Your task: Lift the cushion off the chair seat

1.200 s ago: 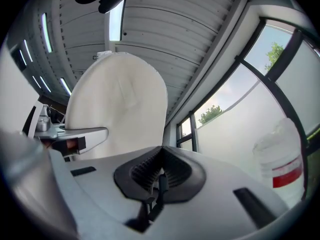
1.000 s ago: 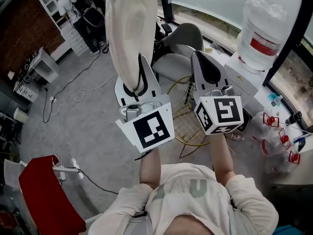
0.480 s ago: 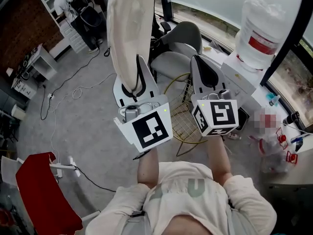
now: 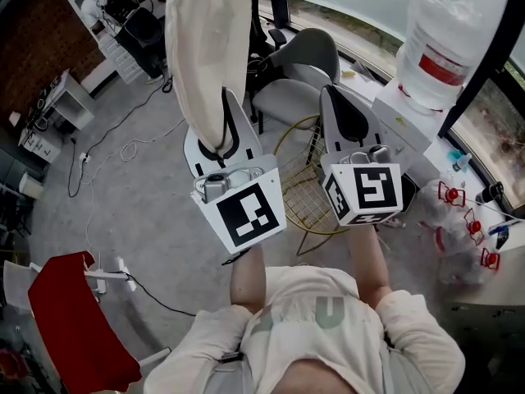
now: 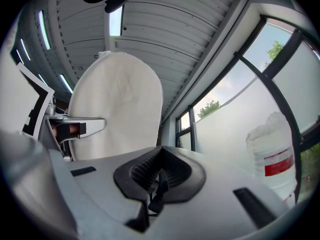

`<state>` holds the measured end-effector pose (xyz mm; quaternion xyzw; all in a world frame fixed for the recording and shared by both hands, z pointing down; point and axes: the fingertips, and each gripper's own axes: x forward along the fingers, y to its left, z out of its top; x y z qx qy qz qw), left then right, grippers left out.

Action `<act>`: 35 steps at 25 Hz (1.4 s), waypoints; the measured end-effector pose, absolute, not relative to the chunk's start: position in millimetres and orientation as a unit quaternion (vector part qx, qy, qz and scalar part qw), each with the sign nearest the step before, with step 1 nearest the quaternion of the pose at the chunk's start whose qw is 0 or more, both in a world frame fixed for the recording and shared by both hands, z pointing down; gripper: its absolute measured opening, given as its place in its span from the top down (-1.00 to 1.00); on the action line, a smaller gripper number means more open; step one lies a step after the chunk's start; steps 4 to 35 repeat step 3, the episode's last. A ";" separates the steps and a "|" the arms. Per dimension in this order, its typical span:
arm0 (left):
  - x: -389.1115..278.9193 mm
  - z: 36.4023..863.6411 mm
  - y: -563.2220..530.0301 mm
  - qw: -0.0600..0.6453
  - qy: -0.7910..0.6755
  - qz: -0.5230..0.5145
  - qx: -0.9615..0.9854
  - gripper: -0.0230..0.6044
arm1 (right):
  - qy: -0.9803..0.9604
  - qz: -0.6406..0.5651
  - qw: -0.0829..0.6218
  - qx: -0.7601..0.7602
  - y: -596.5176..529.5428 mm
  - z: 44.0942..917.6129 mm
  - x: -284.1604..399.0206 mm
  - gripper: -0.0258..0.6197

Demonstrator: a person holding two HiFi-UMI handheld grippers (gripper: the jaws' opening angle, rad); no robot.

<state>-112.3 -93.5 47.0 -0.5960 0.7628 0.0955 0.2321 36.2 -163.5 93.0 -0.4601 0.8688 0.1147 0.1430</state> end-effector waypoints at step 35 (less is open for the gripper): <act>-114.8 46.7 -95.1 0.231 0.763 0.099 -0.595 0.79 | 0.869 0.116 0.141 -0.459 -166.2 93.8 34.4 0.87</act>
